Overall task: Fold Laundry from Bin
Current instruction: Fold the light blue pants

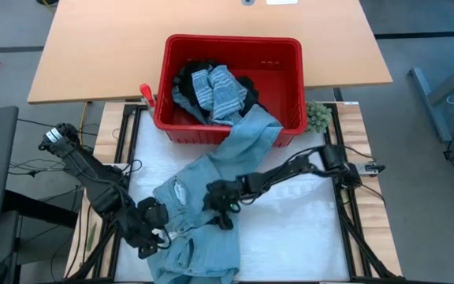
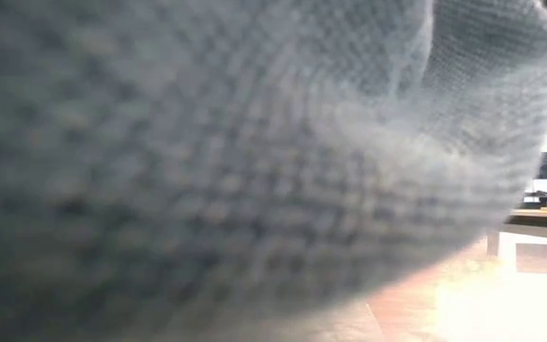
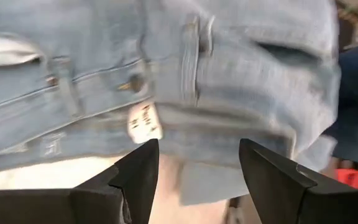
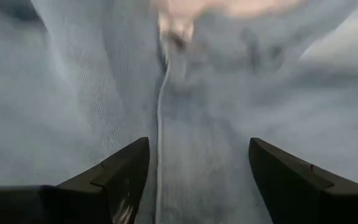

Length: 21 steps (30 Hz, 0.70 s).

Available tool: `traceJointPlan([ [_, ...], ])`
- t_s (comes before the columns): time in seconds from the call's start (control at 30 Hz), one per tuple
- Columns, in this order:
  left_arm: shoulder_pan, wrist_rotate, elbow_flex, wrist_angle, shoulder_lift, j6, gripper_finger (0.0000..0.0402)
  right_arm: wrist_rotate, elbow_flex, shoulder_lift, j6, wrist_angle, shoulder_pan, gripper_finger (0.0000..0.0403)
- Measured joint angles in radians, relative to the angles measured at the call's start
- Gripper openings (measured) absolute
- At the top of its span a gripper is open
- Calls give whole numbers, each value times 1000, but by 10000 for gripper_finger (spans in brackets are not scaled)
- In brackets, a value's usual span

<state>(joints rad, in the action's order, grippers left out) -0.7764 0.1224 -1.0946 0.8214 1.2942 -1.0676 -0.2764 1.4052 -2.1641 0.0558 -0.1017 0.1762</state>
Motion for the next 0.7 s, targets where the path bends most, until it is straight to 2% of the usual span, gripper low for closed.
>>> traceJointPlan([
  [0.17,-18,40,0,64,0,9,209,11,6,-72,143,50,20,298],
  [0.27,-19,59,0,101,0,44,209,20,9,-73,171,109,32,267],
  [0.33,-15,82,0,130,0,72,209,33,5,-52,178,144,40,224],
  [0.5,1,132,0,165,0,81,209,108,-2,38,163,246,44,58],
  [0.53,4,139,0,164,0,95,209,127,-3,62,134,280,43,43],
  [0.7,30,139,0,166,0,168,209,250,-4,204,26,439,3,47],
])
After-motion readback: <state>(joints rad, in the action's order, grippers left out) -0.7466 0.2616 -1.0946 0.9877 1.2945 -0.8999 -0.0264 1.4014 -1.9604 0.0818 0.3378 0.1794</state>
